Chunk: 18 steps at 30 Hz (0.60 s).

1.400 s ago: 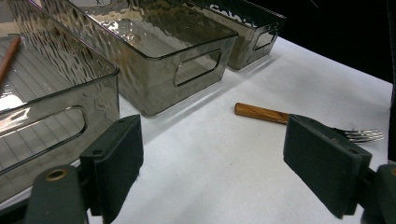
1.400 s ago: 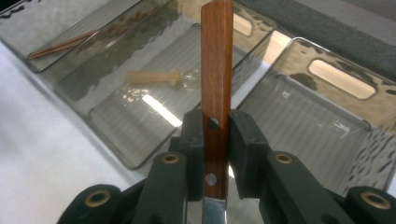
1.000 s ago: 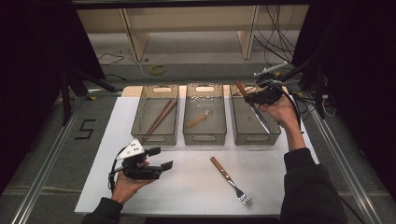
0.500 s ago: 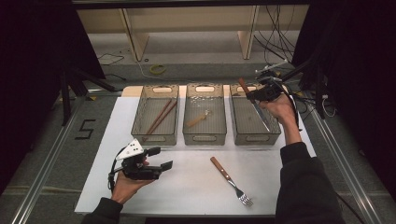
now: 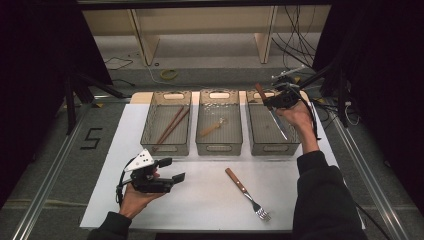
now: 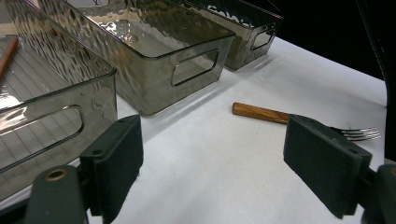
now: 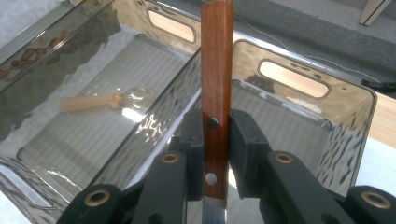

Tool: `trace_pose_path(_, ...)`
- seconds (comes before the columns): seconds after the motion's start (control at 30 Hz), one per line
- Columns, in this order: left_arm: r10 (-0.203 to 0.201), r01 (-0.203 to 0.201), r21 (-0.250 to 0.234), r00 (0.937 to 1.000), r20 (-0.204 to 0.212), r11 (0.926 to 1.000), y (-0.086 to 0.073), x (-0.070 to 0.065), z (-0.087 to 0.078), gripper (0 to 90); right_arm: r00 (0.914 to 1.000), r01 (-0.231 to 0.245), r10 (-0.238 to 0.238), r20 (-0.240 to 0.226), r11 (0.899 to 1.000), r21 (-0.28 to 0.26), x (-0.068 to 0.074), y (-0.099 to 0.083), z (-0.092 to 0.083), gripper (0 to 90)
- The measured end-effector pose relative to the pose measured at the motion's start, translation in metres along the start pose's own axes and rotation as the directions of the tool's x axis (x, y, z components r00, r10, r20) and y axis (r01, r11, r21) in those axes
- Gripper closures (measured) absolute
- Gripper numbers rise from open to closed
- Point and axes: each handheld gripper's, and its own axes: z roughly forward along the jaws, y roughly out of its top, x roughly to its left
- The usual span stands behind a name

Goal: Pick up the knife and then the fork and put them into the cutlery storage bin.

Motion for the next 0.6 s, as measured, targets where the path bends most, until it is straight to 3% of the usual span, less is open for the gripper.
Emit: trace_pose_path(0.6,0.0,0.0,-0.003,1.0,0.001,1.0,0.0,-0.001,0.001,19.4,0.9997,-0.006,0.005,0.026,1.0,0.013,-0.009,-0.011,0.012,76.9)
